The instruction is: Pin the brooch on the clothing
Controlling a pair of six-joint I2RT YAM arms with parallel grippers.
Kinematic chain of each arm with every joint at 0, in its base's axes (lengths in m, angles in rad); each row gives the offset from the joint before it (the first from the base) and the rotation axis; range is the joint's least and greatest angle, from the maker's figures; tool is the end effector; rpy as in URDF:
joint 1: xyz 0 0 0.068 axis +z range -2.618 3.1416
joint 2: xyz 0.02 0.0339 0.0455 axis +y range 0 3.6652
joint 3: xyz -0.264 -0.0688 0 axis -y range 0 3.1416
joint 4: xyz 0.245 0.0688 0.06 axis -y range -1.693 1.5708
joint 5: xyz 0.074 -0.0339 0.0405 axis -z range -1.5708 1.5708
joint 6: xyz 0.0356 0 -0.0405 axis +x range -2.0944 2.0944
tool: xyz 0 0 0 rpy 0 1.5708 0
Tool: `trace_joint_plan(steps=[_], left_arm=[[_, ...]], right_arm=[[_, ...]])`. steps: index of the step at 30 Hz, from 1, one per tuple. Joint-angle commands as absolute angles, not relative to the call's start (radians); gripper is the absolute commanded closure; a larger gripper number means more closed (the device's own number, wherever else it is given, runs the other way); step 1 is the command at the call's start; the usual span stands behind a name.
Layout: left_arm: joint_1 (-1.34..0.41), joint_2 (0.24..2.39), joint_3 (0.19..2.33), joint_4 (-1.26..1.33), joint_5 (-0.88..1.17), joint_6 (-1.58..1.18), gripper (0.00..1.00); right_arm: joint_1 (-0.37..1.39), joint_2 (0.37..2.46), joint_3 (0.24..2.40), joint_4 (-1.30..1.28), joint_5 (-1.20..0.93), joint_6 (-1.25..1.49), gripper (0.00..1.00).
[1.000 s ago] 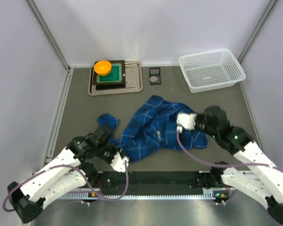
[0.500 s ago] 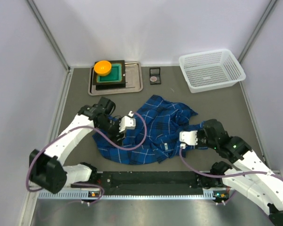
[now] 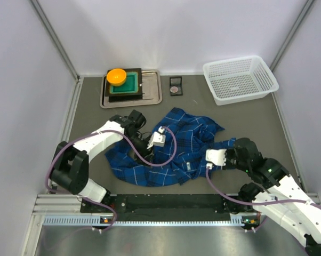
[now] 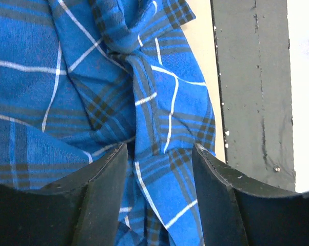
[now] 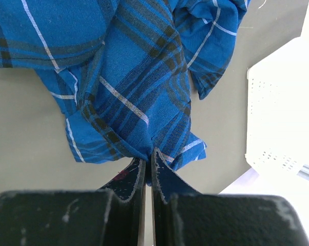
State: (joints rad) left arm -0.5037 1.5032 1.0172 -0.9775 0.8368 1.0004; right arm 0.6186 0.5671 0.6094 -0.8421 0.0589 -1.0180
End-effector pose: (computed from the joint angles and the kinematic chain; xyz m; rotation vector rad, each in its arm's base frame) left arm 0.2126 -0.1473 0.2182 1.8393 1.8745 -1.0969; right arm 0.0956 0.0655 0.2471 -1.7210 1.6504 -0.2608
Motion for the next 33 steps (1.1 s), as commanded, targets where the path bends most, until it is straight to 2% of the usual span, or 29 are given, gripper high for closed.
trace_joint_plan(steps=[1, 14, 16, 17, 19, 20, 22, 24, 29, 32, 33], left_arm=[[-0.555, 1.543, 1.014, -0.881, 0.838, 1.003, 0.42], [-0.591, 1.644, 0.940, -0.741, 0.739, 0.960, 0.45], [-0.589, 1.644, 0.943, -0.764, 0.759, 0.960, 0.50], [-0.591, 1.641, 0.946, -0.778, 0.767, 0.965, 0.61], [-0.591, 1.626, 0.959, -0.811, 0.775, 0.953, 0.72], [-0.586, 1.617, 0.959, -0.818, 0.772, 0.907, 0.87], [-0.574, 1.565, 0.968, -0.847, 0.779, 0.868, 0.99], [-0.522, 1.508, 0.998, -0.876, 0.770, 0.818, 1.00], [-0.333, 1.321, 1.176, -0.784, 0.550, 0.642, 1.00], [-0.301, 1.250, 1.336, -0.690, 0.416, 0.636, 1.00], [-0.301, 1.229, 1.356, -0.651, 0.405, 0.649, 1.00]], right_arm=[[0.615, 0.554, 0.617, -0.850, 0.060, -1.012, 1.00], [0.615, 0.565, 0.644, -0.868, 0.051, -0.977, 1.00], [0.614, 0.563, 0.644, -0.870, 0.054, -0.973, 1.00], [0.614, 0.564, 0.643, -0.870, 0.054, -0.973, 1.00], [0.615, 0.566, 0.643, -0.871, 0.060, -0.971, 1.00], [0.615, 0.569, 0.646, -0.870, 0.060, -0.969, 1.00], [0.615, 0.583, 0.656, -0.864, 0.067, -0.953, 1.00], [0.615, 0.618, 0.681, -0.847, 0.101, -0.934, 1.00], [0.589, 0.727, 0.808, -0.692, 0.170, -0.887, 1.00], [0.510, 0.879, 0.979, -0.626, 0.151, -0.859, 1.00], [0.432, 0.917, 1.033, -0.603, 0.138, -0.859, 1.00]])
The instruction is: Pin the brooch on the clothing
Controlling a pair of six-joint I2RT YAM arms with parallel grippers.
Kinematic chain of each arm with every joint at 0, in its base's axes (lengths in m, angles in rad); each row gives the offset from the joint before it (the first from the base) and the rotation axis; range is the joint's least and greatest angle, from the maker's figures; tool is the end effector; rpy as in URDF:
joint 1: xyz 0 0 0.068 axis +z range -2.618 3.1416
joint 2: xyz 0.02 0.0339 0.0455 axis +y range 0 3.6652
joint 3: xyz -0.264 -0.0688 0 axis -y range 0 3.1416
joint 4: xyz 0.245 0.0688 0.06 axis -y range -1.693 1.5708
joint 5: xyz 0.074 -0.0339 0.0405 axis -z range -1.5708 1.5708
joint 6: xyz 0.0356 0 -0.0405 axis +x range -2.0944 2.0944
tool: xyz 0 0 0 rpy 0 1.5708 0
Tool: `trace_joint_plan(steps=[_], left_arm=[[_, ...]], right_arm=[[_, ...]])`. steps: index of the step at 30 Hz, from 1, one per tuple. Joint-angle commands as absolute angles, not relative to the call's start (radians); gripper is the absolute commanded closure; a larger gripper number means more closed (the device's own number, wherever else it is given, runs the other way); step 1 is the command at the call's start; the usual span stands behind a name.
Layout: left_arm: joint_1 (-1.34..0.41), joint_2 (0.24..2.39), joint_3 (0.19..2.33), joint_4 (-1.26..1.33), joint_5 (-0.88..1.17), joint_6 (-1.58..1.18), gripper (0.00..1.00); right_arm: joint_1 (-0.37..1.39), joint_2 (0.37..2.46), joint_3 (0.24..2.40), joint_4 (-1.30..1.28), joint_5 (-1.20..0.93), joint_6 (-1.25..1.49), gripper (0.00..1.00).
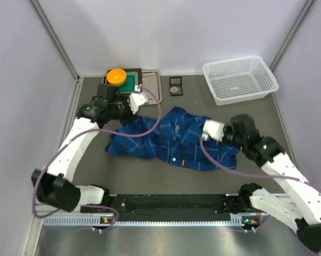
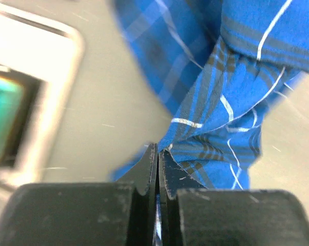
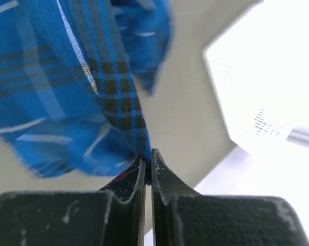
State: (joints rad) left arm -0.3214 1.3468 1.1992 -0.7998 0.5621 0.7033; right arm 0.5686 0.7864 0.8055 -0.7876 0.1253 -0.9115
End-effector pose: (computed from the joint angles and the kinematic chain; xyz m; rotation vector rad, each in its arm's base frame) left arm 0.2533 -0.1043 0.3097 1.3602 1.9666 -0.5293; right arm 0.1338 0.0802 0.2890 -1.5403 1.7795 -0.3157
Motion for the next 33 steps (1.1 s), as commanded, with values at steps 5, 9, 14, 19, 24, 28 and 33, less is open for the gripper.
trace_joint_plan(steps=[5, 9, 14, 19, 24, 28, 33], left_arm=[[-0.310, 0.922, 1.181, -0.693, 0.583, 1.034, 1.00], [-0.314, 0.631, 0.869, -0.848, 0.482, 1.354, 1.00], [-0.313, 0.529, 0.617, -0.701, 0.433, 1.339, 1.00], [-0.314, 0.646, 0.577, -0.609, 0.387, 1.238, 1.00], [-0.314, 0.707, 0.540, -0.568, 0.414, 1.220, 1.00], [-0.314, 0.713, 0.499, -0.520, 0.376, 1.187, 1.00], [-0.314, 0.752, 0.508, -0.531, 0.362, 1.172, 1.00]], right_arm=[[0.256, 1.024, 1.342, -0.610, -0.067, -0.718, 1.00], [0.293, 0.864, 1.125, -0.627, -0.155, -0.819, 1.00], [0.434, 0.813, 0.896, -0.617, -0.078, -0.896, 1.00], [0.468, 0.929, 0.902, -0.615, -0.086, -0.856, 1.00], [0.483, 0.982, 0.885, -0.646, -0.138, -0.861, 0.86], [0.486, 0.985, 0.847, -0.675, -0.138, -0.894, 0.48], [0.473, 0.980, 0.795, -0.678, -0.123, -1.001, 0.36]])
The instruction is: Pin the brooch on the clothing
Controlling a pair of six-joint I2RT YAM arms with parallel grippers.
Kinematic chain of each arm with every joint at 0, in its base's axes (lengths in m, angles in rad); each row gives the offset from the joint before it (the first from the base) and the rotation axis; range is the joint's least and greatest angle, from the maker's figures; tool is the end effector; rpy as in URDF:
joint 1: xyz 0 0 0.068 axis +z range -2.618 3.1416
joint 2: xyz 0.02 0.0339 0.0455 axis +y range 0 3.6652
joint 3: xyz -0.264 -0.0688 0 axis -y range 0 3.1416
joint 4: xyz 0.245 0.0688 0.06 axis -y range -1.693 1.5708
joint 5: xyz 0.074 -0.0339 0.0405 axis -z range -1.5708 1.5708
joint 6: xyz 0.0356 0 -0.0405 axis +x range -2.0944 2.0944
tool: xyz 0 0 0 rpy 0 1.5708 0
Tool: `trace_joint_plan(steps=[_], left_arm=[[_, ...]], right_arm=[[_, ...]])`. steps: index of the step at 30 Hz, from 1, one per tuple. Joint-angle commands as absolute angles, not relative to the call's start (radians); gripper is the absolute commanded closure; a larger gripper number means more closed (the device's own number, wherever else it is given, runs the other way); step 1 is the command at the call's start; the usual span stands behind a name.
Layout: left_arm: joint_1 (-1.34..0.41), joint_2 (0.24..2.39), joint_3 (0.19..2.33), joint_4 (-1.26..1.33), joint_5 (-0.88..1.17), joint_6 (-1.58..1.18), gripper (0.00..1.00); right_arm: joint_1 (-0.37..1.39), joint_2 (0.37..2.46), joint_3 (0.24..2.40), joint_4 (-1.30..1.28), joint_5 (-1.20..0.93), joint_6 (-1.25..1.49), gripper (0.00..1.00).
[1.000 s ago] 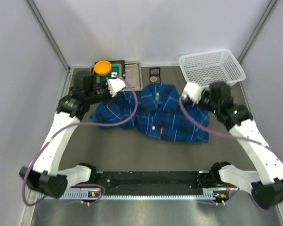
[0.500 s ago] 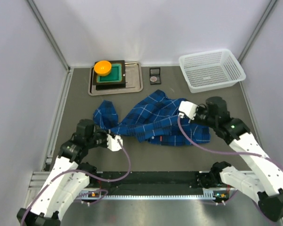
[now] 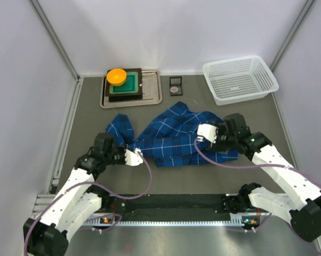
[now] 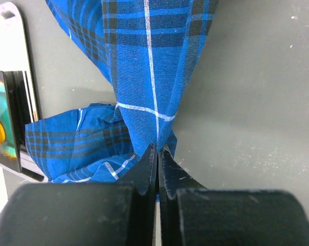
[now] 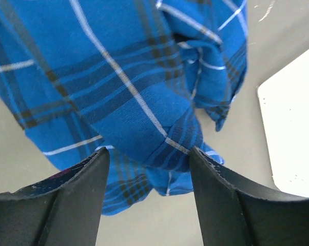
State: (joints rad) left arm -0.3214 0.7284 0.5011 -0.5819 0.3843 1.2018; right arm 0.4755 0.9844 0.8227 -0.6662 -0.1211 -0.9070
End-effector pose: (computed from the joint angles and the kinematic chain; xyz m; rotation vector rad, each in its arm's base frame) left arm 0.1372 -0.0597 0.2150 1.7163 1.5405 -0.0124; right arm 0.1753 0.0951 0.2726 -1.5677 1.8061 -0.0578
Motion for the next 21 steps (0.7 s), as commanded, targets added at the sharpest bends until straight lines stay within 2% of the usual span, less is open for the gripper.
trace_joint_plan(steps=[1, 4, 7, 14, 15, 17, 18, 19, 21], left_arm=[[-0.314, 0.758, 0.512, -0.531, 0.364, 1.172, 1.00], [-0.314, 0.776, 0.518, -0.534, 0.367, 1.172, 1.00], [-0.313, 0.793, 0.531, -0.557, 0.382, 1.172, 1.00], [-0.313, 0.842, 0.557, -0.578, 0.408, 1.140, 1.00], [-0.313, 0.857, 0.561, -0.577, 0.410, 1.135, 1.00], [-0.313, 0.874, 0.575, -0.578, 0.408, 1.120, 1.00], [-0.313, 0.890, 0.580, -0.578, 0.403, 1.115, 1.00], [-0.313, 0.897, 0.586, -0.577, 0.400, 1.109, 0.97], [-0.310, 0.922, 0.609, -0.597, 0.396, 1.098, 0.85]], right_arm=[[0.463, 0.983, 0.789, -0.675, -0.121, -1.009, 0.36], [0.437, 0.999, 0.811, -0.664, -0.133, -1.019, 0.35], [0.404, 1.018, 0.827, -0.629, -0.130, -1.040, 0.39], [0.391, 1.026, 0.782, -0.507, -0.112, -1.104, 0.36], [0.390, 1.026, 0.776, -0.491, -0.112, -1.111, 0.37], [0.391, 1.034, 0.762, -0.450, -0.109, -1.114, 0.45], [0.390, 1.035, 0.759, -0.443, -0.106, -1.112, 0.60], [0.391, 1.040, 0.758, -0.436, -0.104, -1.111, 0.71], [0.391, 1.040, 0.764, -0.433, -0.104, -1.100, 1.00]])
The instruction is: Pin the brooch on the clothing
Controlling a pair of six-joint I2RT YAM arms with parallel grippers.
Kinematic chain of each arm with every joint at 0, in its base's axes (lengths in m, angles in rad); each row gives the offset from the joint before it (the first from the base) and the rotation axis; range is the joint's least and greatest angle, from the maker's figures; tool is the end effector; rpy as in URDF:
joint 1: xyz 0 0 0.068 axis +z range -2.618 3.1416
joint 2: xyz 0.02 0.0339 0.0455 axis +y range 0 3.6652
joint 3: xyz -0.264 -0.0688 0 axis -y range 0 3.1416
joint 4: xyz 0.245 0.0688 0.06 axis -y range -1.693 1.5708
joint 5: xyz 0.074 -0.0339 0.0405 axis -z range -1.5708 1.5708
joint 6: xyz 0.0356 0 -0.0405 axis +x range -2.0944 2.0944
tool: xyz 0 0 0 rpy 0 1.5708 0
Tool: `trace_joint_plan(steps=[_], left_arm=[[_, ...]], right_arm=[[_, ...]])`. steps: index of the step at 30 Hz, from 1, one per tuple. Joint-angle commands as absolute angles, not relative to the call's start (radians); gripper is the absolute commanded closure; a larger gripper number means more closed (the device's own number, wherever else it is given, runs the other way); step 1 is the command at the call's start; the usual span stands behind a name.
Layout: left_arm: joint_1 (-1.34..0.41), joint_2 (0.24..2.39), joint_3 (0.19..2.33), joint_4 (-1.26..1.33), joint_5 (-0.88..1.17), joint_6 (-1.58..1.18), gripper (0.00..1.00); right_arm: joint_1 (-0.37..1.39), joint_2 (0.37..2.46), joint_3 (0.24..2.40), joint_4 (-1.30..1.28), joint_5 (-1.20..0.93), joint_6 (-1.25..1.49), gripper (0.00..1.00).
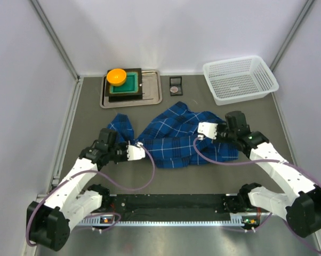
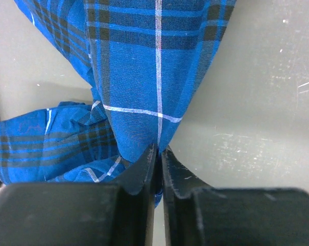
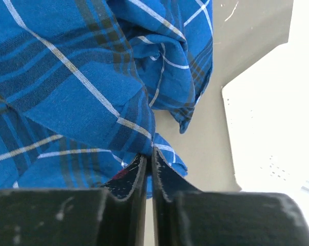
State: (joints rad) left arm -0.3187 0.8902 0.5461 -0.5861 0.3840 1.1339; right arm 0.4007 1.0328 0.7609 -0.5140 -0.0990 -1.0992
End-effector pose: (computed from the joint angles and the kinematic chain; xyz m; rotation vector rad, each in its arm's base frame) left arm 0.1560 -0.0655 0.2067 1.7145 1.6965 -0.1131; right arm 0.1958 0.0868 0.2548 -1.6458 1.6957 -0.2247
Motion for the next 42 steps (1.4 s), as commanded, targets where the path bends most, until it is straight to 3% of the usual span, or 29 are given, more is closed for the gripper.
trace_joint_plan(steps=[1, 3, 4, 12, 15, 16, 20, 24, 29, 42], left_arm=[[-0.305, 0.934, 0.618, -0.612, 0.399, 1.107, 0.79], [-0.302, 0.952, 0.635, -0.650, 0.406, 1.140, 0.63], [-0.296, 0.953, 0.638, -0.655, 0.413, 1.150, 0.59], [-0.276, 0.927, 0.581, -0.663, 0.380, 1.273, 0.54], [-0.275, 0.919, 0.558, -0.632, 0.379, 1.273, 0.59], [-0.273, 0.919, 0.561, -0.626, 0.377, 1.275, 0.72], [-0.273, 0.901, 0.595, -0.575, 0.374, 1.201, 1.00], [-0.268, 0.871, 0.681, -0.376, 0.269, 0.976, 1.00], [-0.267, 0.900, 0.954, -0.264, 0.140, 0.660, 1.00], [-0.267, 1.014, 1.587, -0.396, 0.175, 0.557, 1.00]], right_arm=[[0.391, 1.042, 0.768, -0.431, -0.104, -1.094, 1.00], [0.390, 1.039, 0.773, -0.430, -0.103, -1.071, 1.00], [0.390, 1.037, 0.779, -0.430, -0.103, -1.063, 1.00], [0.359, 1.016, 0.804, -0.429, -0.103, -1.006, 1.00], [0.356, 1.012, 0.810, -0.431, -0.101, -0.986, 1.00], [0.356, 1.011, 0.810, -0.431, -0.097, -0.985, 1.00], [0.350, 1.006, 0.837, -0.433, -0.078, -0.953, 1.00], [0.315, 1.005, 0.981, -0.445, -0.072, -0.864, 1.00], [0.291, 1.026, 1.214, -0.449, -0.040, -0.779, 1.00], [0.290, 1.098, 1.891, -0.533, 0.005, -0.700, 1.00]])
